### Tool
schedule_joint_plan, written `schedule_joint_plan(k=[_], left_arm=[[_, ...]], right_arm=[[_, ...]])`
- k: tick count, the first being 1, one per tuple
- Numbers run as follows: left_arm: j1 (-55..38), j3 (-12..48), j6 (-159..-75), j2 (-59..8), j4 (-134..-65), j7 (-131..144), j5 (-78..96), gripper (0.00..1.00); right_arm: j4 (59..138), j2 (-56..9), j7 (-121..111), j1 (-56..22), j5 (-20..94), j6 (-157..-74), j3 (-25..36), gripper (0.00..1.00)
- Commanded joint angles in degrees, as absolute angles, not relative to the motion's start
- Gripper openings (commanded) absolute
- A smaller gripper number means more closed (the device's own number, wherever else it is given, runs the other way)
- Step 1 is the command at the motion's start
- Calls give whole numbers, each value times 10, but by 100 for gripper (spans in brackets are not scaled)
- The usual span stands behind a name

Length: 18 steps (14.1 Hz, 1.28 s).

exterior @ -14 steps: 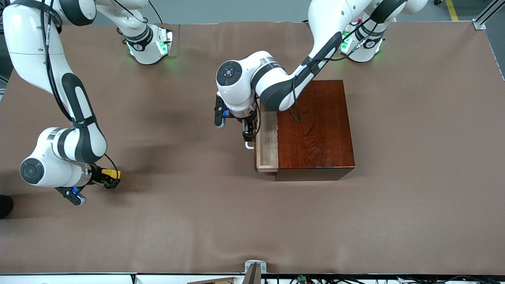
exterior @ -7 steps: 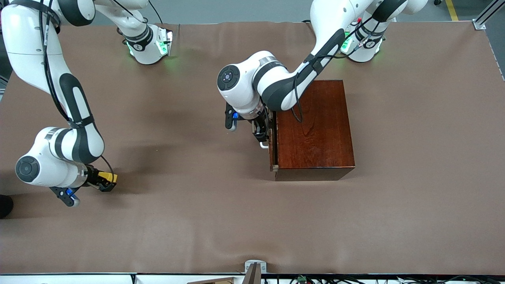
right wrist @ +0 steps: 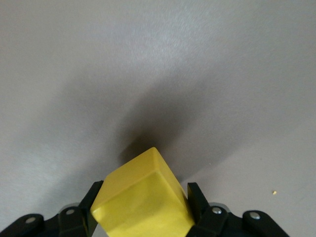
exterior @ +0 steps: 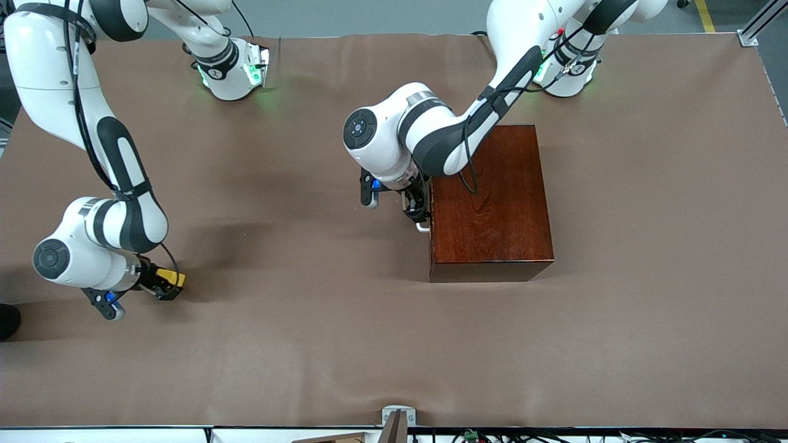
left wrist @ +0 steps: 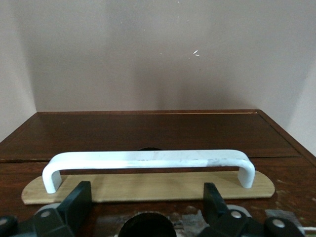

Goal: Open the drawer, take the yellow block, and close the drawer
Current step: 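Keep pushing the drawer fully shut with the left gripper, then lift the left gripper off the handle while the right gripper releases the cube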

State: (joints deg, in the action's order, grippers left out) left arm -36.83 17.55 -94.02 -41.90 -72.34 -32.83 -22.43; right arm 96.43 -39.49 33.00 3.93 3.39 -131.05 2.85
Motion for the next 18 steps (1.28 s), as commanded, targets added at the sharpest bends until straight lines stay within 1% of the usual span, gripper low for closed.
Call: schedule_joint_plan(k=[1, 5, 6, 7, 8, 9, 13, 16, 18], left_arm=[[-367, 174, -921, -406, -732, -336, -239, 100], [-355, 171, -906, -407, -732, -336, -239, 100], [-356, 171, -906, -408, -732, -335, -239, 100], [-359, 171, -906, -408, -732, -336, -238, 100], [-359, 171, -906, -407, -732, -335, -239, 100], [-357, 171, -905, -407, -732, -336, -239, 100], [-363, 172, -918, -413, -730, -328, -233, 100], [-364, 182, -996, -412, -727, -328, -227, 100], [-363, 199, -1049, -405, -725, -304, -226, 100]], right_arm=[[973, -394, 303, 39, 26, -1318, 26, 0], [973, -394, 268, 39, 21, -1316, 26, 0], [974, -394, 268, 39, 21, -1315, 26, 16], [974, -394, 268, 38, 21, -1315, 26, 59], [974, -394, 269, 37, 21, -1315, 26, 87], [974, -394, 271, 37, 21, -1316, 26, 99], [975, -393, 272, 36, 21, -1315, 26, 100], [975, -388, 268, 38, 21, -1308, 26, 100], [975, -377, 263, 36, 20, -1289, 26, 100]])
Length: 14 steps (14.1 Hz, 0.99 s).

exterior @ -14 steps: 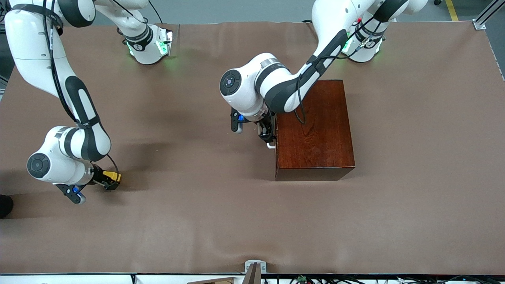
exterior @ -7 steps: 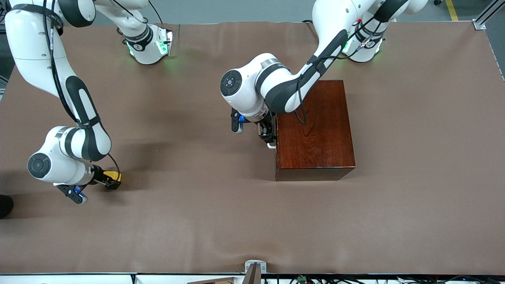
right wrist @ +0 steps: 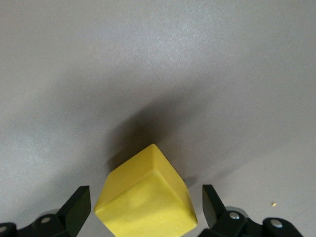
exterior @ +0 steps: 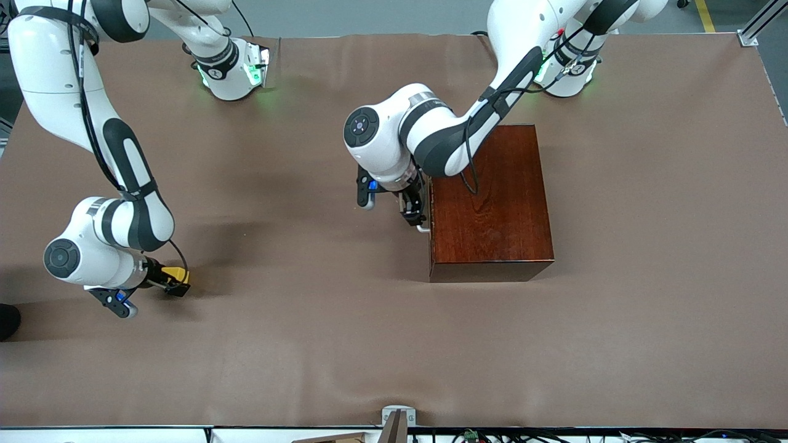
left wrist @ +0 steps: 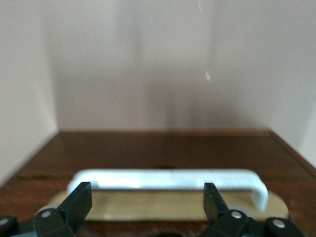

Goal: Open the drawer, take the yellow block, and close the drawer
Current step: 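Lift the left gripper off the handle while the right gripper releases the cube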

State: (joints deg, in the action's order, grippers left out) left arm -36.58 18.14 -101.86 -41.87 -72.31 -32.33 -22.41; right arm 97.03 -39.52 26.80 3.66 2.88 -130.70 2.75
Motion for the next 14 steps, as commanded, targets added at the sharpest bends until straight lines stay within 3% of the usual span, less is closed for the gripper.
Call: schedule_joint_plan(k=[1, 5, 10, 14], left_arm=[[-363, 207, -1057, -404, -718, -277, -221, 100], [-347, 207, -1054, -332, -711, -174, -194, 100], [-209, 210, -942, -209, -718, -178, -137, 100], [-77, 209, -874, -165, -718, -176, -124, 100]], right_arm=[[975, -367, 251, 37, 20, -1277, 26, 100], [975, -331, 138, 54, 21, -1237, 25, 100], [974, -235, 71, 38, 21, -1163, 23, 100], [973, -150, 24, 11, 21, -1103, 23, 100]])
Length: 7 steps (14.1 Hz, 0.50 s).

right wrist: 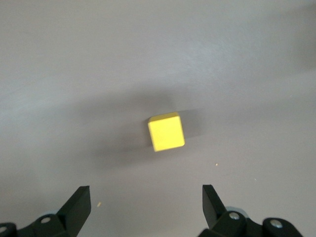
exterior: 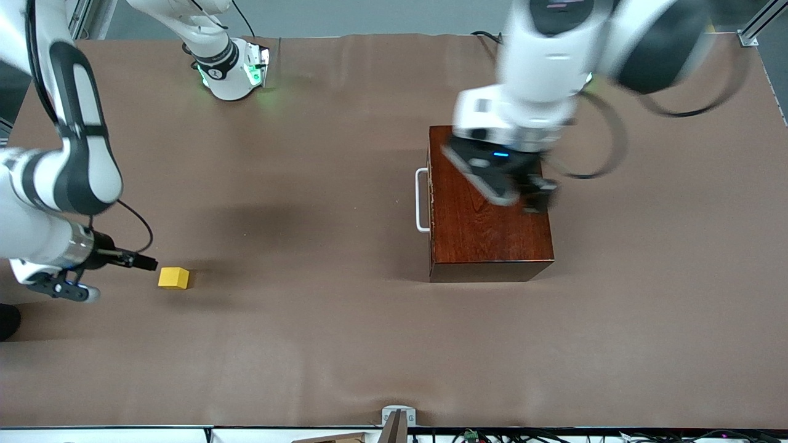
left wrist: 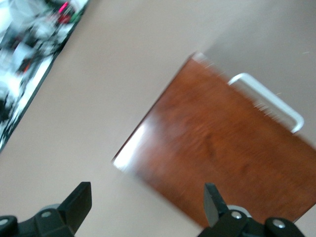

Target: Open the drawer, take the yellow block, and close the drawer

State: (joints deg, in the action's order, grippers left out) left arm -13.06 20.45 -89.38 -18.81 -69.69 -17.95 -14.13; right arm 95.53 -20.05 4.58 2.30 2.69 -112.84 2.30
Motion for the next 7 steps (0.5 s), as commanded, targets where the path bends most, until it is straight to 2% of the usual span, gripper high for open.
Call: schedule_joint_plan(k=[1, 5, 7], left_arm=[[-41, 208, -870, -155, -719, -176, -115, 100], [67, 209, -868, -140, -719, -173, -38, 100], [80, 191, -840, -126, -721, -166, -30, 100]], right_arm=[[972, -131, 17, 4, 21, -1086, 23, 100], [967, -57, 11, 1, 21, -1000, 22, 100], [967, -22, 10, -2, 21, -962, 21, 100]])
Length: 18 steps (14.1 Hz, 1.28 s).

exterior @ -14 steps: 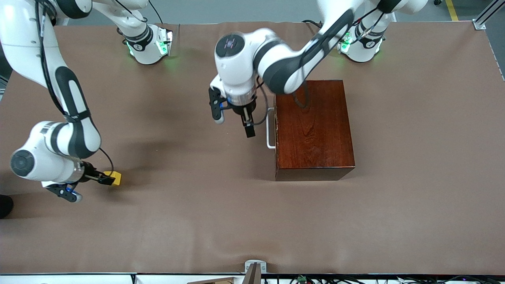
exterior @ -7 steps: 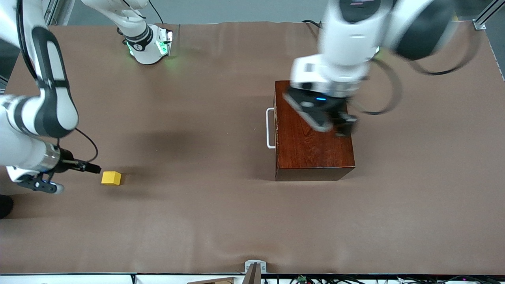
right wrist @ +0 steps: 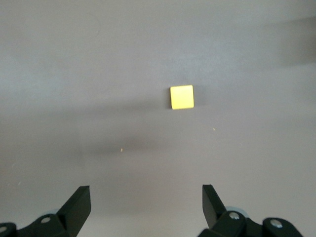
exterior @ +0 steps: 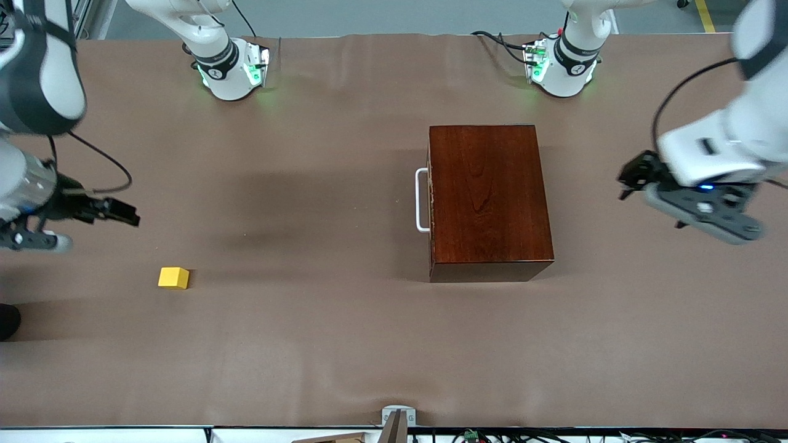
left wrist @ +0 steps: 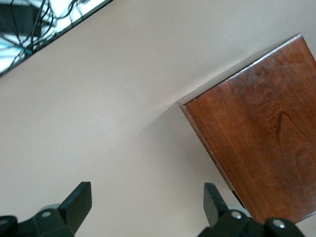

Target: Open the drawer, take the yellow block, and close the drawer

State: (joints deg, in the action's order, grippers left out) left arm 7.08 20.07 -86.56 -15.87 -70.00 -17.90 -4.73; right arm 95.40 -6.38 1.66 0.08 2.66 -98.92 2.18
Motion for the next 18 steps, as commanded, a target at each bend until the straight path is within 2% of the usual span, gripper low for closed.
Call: schedule_joint_plan(k=[1, 4, 5, 9, 12, 18], left_arm=[[71, 170, -812, -121, -721, -154, -30, 100], [2, 71, -802, -99, -732, -72, -26, 100], [-6, 57, -806, -90, -744, -51, -19, 100], [-11, 54, -832, -63, -787, 69, -3, 100], [-11, 47, -904, 6, -901, 69, 3, 100], [-12, 33, -892, 10, -900, 47, 19, 100]], right_arm=[[965, -11, 8, -2, 21, -940, 21, 100], [944, 10, 7, -1, 20, -875, 21, 100], [926, 10, 7, -1, 20, -853, 21, 100], [890, 7, 0, -3, 21, -824, 20, 100], [889, 6, 0, -5, 19, -824, 20, 100], [889, 5, 0, -9, 7, -824, 22, 100]])
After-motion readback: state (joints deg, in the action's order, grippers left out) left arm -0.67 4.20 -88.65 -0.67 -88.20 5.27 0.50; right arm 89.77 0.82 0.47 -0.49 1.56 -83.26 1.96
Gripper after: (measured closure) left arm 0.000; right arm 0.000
